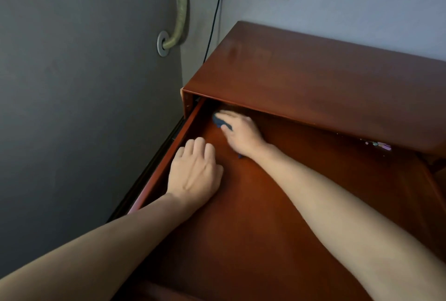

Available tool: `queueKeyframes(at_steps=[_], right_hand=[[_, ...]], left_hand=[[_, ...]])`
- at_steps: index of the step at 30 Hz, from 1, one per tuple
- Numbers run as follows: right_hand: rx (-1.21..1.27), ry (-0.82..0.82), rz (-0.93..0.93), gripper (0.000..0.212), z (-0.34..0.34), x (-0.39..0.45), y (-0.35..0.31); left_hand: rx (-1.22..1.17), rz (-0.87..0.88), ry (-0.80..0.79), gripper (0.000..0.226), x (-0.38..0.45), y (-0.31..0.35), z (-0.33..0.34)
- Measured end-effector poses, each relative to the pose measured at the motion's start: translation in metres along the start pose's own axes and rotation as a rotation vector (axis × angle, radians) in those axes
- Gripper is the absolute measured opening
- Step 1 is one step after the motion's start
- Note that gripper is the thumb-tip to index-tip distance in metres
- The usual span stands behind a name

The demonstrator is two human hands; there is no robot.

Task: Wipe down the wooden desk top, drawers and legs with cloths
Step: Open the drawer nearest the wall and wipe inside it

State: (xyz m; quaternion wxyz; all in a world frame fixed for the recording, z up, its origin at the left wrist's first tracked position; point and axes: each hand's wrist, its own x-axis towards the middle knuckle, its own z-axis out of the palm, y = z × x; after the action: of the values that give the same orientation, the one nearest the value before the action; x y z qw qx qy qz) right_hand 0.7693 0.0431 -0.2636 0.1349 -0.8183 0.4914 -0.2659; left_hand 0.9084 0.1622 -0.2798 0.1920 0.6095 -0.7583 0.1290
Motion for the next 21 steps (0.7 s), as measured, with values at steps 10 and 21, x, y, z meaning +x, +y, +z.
queueKeyframes(at_steps=[10,21], right_hand=[[0.011,-0.161,-0.242,0.040,-0.016,-0.063,0.015],[-0.062,-0.037,0.000,0.042,0.016,0.033,-0.001]], left_hand=[[-0.104,0.002,0.105,0.021,-0.006,0.004,-0.002],[-0.213,-0.027,0.093,0.017,-0.004,0.001,-0.007]])
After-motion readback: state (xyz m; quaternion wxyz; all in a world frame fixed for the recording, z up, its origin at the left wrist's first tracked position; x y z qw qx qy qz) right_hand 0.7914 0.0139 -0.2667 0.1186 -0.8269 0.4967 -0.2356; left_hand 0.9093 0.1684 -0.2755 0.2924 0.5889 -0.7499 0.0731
